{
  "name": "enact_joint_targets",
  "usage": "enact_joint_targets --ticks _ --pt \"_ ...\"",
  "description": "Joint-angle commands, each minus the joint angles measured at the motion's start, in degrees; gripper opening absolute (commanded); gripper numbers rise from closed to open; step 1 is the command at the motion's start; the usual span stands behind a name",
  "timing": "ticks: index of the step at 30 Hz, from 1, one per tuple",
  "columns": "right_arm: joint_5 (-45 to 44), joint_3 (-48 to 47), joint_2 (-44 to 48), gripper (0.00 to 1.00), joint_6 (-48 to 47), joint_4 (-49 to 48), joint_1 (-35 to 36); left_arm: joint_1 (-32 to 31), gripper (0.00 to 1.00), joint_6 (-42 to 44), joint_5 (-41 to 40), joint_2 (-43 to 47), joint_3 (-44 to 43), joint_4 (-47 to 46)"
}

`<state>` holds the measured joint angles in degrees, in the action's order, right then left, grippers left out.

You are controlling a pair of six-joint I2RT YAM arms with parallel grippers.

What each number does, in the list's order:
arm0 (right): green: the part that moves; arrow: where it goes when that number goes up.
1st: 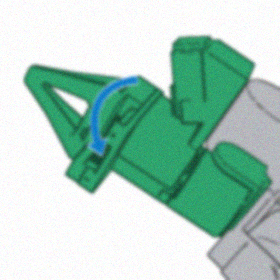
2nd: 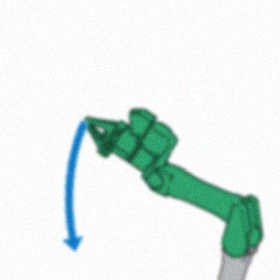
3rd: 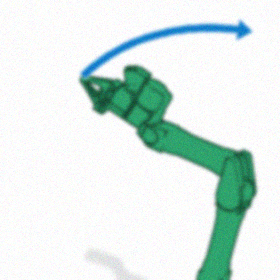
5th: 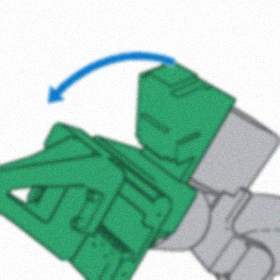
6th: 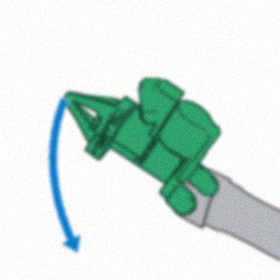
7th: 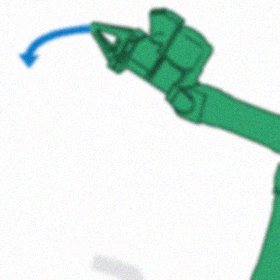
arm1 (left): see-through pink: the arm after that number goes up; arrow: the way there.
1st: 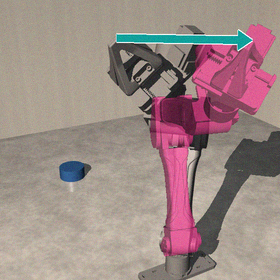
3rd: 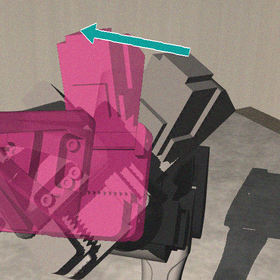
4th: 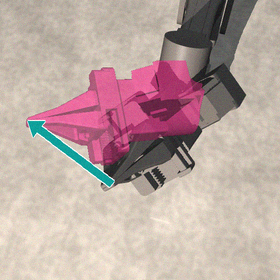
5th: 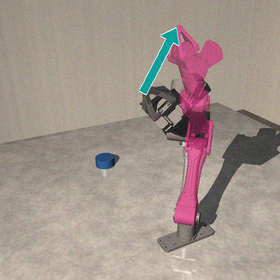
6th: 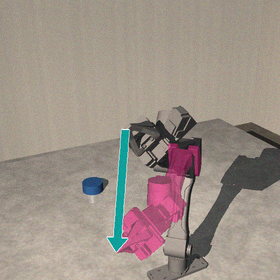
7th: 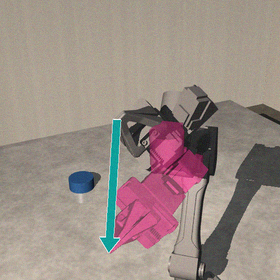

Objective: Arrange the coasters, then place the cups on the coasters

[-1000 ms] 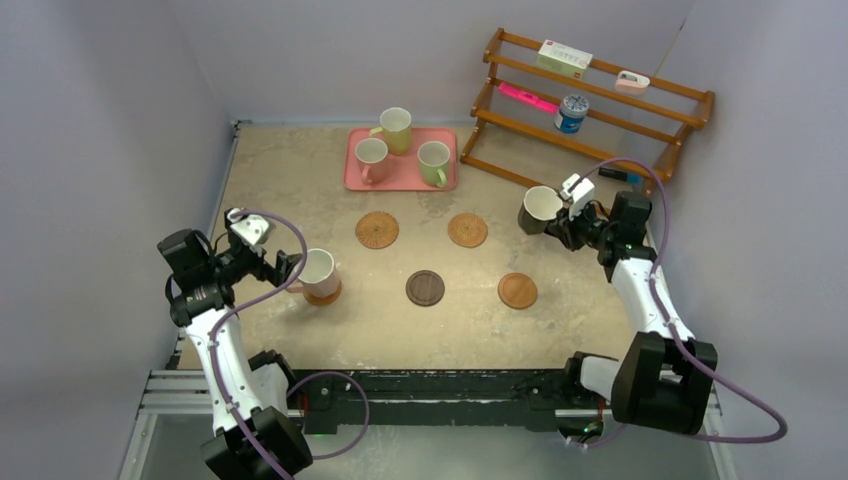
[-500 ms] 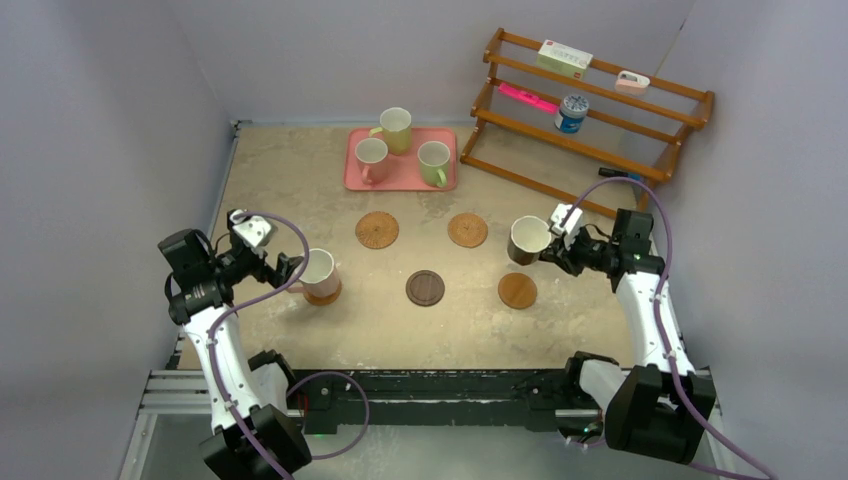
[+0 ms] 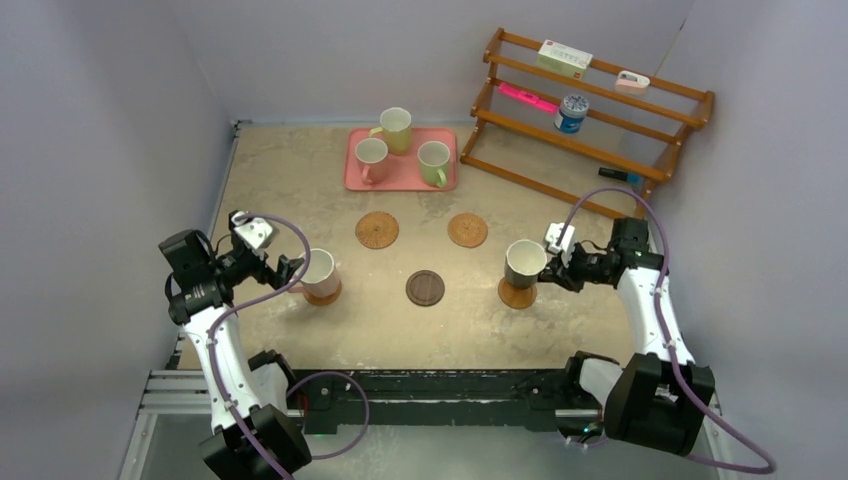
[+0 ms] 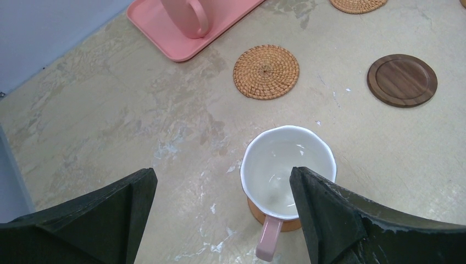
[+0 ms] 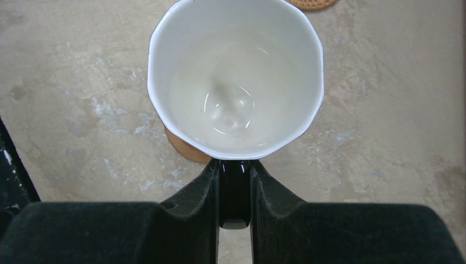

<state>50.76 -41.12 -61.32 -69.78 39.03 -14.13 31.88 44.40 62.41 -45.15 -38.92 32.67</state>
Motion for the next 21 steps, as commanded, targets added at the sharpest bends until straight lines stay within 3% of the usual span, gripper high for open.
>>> enact_joint_targets --ticks 1,8,21 --pt "6.72 -3.23 -1.07 0.0 -9.03 7.21 -1.57 0.55 1.0 1.76 2.6 0.06 -2.13 0.47" --pt "8.85 -4.3 -3.21 0.0 -15.24 12.63 -5.08 0.55 1.0 1.78 2.75 -0.51 -2.13 0.38" --pt "10.39 -4.6 -7.69 0.0 -19.69 15.87 -5.29 0.55 1.0 2.16 2.73 -0.81 -2.13 0.47"
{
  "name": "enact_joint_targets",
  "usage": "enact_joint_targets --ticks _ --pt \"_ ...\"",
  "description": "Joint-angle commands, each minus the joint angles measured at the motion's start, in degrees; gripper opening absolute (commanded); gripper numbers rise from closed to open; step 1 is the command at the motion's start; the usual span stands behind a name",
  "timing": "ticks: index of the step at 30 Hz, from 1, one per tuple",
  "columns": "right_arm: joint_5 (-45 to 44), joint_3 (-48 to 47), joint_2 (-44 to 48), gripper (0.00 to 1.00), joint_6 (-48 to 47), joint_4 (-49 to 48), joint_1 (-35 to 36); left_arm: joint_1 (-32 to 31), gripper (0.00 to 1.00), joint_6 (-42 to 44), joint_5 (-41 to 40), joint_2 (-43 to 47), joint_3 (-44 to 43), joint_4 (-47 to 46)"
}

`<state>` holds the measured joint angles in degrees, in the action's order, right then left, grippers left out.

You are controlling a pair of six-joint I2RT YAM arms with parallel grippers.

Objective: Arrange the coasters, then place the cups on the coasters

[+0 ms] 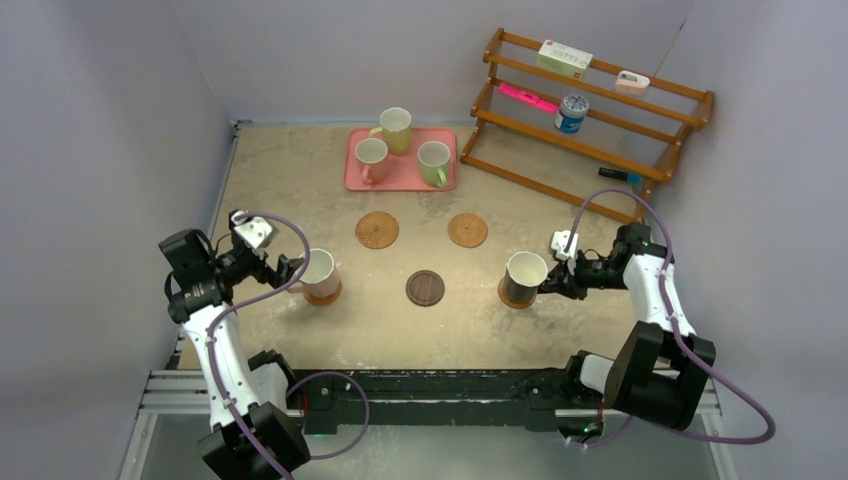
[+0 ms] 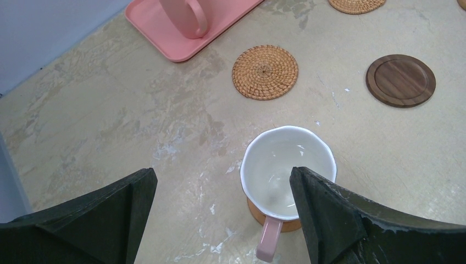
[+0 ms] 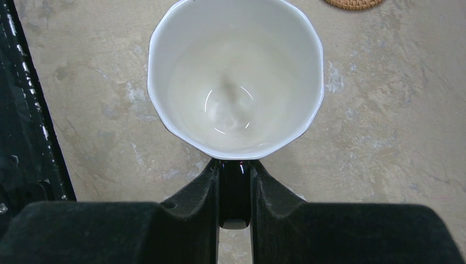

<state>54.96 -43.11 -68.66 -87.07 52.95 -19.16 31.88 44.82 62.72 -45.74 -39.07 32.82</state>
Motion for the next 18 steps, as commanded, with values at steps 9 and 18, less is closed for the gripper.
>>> enact_joint_targets --ticks 9,18 --pt "5.48 -1.87 -0.68 0.0 -0.24 -0.92 -0.27 0.55 1.0 1.99 2.74 -0.32 -1.98 0.45" --pt "4.9 -1.11 -1.43 0.0 0.32 -2.42 -0.27 0.55 1.0 2.17 2.79 -0.23 -1.98 0.66"
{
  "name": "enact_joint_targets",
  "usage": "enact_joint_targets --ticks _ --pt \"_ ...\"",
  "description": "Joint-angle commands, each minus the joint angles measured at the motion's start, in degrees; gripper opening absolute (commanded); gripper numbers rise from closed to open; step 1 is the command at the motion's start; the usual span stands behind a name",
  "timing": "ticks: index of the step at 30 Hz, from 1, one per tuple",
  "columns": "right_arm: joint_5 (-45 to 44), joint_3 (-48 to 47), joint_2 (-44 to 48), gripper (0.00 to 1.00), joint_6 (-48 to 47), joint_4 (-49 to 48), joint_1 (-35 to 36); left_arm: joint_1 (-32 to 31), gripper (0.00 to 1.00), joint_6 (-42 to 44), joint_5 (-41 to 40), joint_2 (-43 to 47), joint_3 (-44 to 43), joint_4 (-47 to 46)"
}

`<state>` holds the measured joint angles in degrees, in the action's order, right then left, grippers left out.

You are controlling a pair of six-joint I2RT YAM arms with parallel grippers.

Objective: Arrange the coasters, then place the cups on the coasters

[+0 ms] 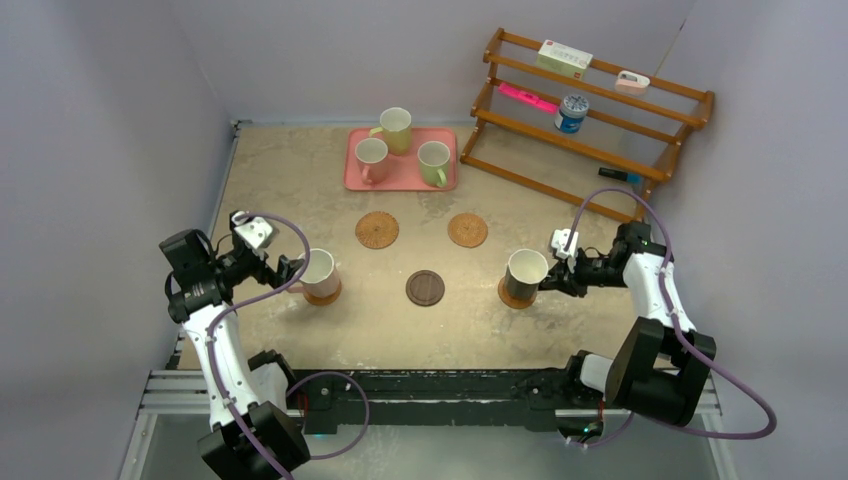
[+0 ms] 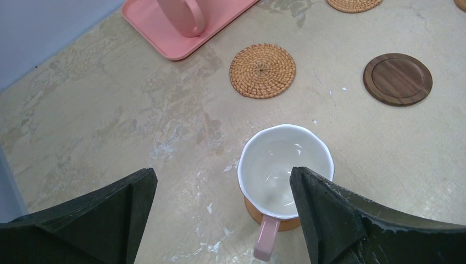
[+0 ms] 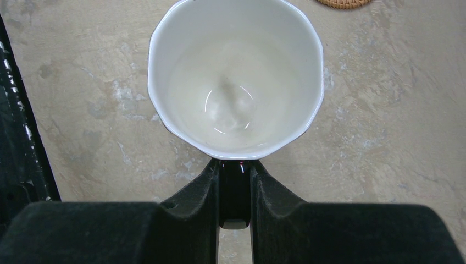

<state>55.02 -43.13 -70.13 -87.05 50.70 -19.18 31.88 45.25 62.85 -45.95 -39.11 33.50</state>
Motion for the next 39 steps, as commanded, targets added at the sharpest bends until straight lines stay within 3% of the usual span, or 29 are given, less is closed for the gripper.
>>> enact_joint_targets --ticks 1,28,39 --pt "4.75 -1.08 -0.15 0.0 0.3 -0.18 -0.25 0.55 1.0 1.81 2.63 -0.01 -1.89 -0.01" --pt "3.59 0.57 -2.05 0.0 -2.78 1.12 -0.29 0.55 1.0 1.91 2.77 0.25 -2.02 0.43" --pt "2.61 0.68 -0.18 0.2 -3.63 2.81 -0.24 0.55 1.0 2.16 2.82 0.47 -2.11 0.77"
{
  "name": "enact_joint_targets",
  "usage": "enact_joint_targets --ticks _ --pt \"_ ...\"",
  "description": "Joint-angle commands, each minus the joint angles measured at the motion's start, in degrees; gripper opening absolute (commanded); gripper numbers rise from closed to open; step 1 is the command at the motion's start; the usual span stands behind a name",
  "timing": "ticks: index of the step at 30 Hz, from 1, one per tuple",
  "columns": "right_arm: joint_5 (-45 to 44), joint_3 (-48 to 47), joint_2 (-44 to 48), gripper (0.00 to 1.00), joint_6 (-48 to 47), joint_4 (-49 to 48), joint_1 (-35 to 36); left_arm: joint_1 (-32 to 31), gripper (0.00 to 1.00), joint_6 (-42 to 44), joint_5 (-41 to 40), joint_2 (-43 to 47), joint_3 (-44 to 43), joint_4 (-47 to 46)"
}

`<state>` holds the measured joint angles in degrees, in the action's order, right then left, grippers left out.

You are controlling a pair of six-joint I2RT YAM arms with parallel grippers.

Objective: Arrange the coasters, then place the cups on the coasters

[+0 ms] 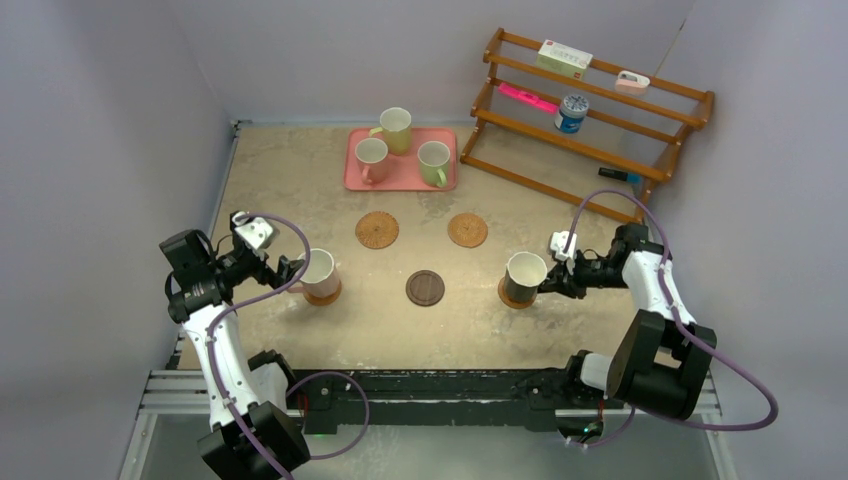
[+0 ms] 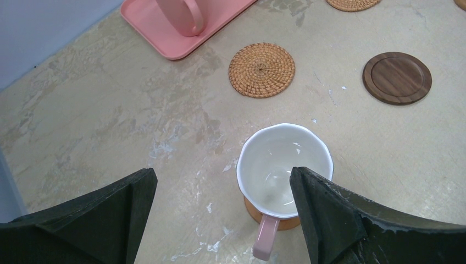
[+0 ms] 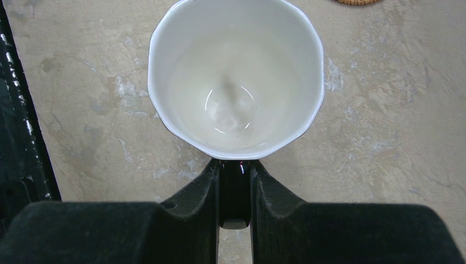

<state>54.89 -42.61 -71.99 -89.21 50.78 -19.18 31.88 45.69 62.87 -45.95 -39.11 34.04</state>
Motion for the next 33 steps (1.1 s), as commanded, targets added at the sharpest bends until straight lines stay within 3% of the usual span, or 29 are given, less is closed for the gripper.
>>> enact_joint_targets --ticks 1,17,30,33 --pt "2.62 0.24 1.97 0.21 -1.49 2.84 -0.24 0.55 1.0 1.83 2.75 0.58 -2.11 0.35" --pt "0.65 1.22 4.24 0.45 -3.51 5.89 -0.25 0.55 1.0 2.36 3.11 1.71 -2.55 1.68" --pt "-3.3 0.16 9.99 0.96 -0.4 6.44 -0.24 0.55 1.0 3.0 3.25 1.04 -2.45 1.65" --pt "-3.8 -0.79 10.75 0.98 -0.06 7.5 -0.24 0.55 1.0 3.25 3.31 0.57 -2.63 1.77"
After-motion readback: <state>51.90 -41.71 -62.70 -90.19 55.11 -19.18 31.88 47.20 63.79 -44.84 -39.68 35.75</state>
